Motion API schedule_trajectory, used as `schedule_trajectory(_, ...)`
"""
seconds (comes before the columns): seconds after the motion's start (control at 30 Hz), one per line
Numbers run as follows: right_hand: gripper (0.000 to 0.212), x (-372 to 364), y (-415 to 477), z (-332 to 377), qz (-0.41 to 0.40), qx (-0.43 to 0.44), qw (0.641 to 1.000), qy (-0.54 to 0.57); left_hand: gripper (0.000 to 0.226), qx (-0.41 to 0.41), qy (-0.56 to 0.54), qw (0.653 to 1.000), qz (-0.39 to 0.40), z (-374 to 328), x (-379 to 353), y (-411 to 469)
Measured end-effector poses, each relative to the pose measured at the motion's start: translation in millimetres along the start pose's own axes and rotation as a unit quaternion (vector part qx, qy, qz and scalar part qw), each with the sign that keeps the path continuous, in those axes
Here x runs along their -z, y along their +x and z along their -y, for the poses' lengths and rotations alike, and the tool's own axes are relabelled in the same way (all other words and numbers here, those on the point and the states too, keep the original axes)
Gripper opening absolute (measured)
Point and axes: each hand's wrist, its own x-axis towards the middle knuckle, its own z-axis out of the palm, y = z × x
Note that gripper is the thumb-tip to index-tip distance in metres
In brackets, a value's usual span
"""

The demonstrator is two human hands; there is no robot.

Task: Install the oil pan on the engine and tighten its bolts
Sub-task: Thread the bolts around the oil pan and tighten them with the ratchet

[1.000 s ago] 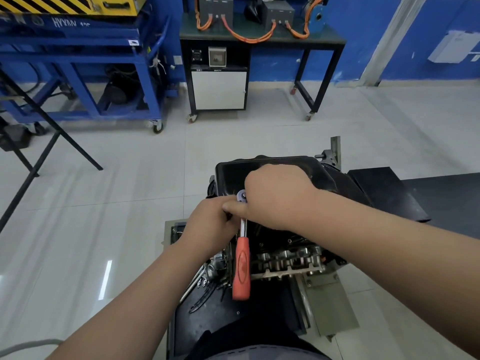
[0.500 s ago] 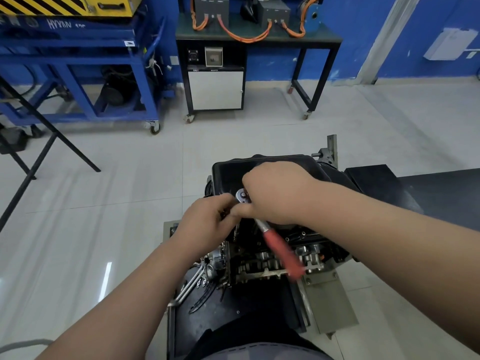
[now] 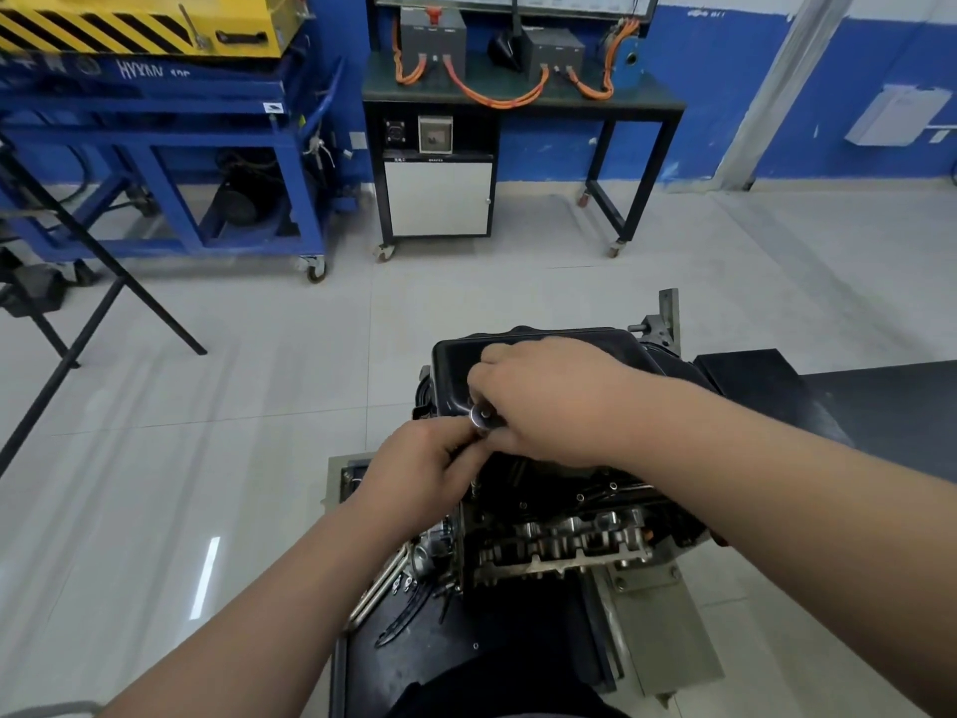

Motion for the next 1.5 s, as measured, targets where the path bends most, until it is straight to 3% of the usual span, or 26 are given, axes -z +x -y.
schedule_trajectory(0.1,0.027,1,-3,-2,-0.005,0.015,0.999,-0.028,0.013,0.008,0.020,1.000,0.005,3,-1,-1)
schedule_trajectory(0.27,0.050,-3,-2,15,-0.014,-0.152,0.988,-0.004,0.026,0.098,0.008,0.994,-0.051,4,-8,4)
schedule_trajectory(0.43,0.021,5,-1,2,0.029,0.001,1.000,-0.009,0.028,0.002,-0.010,1.000,0.016,1,0,-4)
schedule_trajectory(0.5,0.022,7,-2,-1,0.019,0.042,0.999,-0.022,0.023,0.001,0.012,1.000,0.017,1,-1,-6)
schedule_trajectory(0.6,0.032,-3,-3,10,-0.022,-0.031,0.998,-0.049,0.017,0.066,0.003,0.998,-0.025,-2,-5,-6)
schedule_trajectory(0.7,0.051,-6,-4,18,0.003,-0.145,0.989,0.009,0.011,0.068,-0.003,0.997,-0.040,-1,-6,-4)
schedule_trajectory(0.8,0.035,-2,-1,12,0.018,-0.049,0.999,-0.013,0.020,0.013,-0.030,0.999,-0.002,0,0,-6)
schedule_trajectory(0.9,0.024,3,-1,2,0.014,0.034,0.999,-0.022,0.030,0.016,-0.030,0.999,0.013,0,2,-8)
schedule_trajectory(0.97,0.023,1,-1,6,-0.019,0.002,0.999,-0.026,0.025,0.046,-0.011,0.999,-0.007,-2,1,-8)
schedule_trajectory(1.1,0.050,-8,-2,24,-0.038,-0.164,0.986,0.006,0.018,0.128,0.006,0.990,-0.056,-4,-3,-4)
schedule_trajectory(1.17,0.047,-7,-2,23,-0.029,-0.151,0.988,0.002,0.022,0.102,0.019,0.993,-0.048,-5,-2,-4)
schedule_trajectory(1.27,0.025,-1,-3,11,0.002,-0.029,0.999,-0.026,0.037,0.028,0.018,0.999,-0.014,-5,3,-8)
schedule_trajectory(1.37,0.022,-1,-5,2,0.002,0.028,0.999,-0.030,0.032,0.037,0.006,0.999,0.003,-6,-1,-10)
schedule_trajectory(1.43,0.020,-5,-5,9,-0.032,0.001,0.998,-0.052,0.026,0.068,0.007,0.997,-0.019,-9,-4,-9)
schedule_trajectory(1.5,0.036,-8,-6,17,-0.050,-0.084,0.994,-0.053,0.021,0.099,0.015,0.994,-0.049,-11,-6,-6)
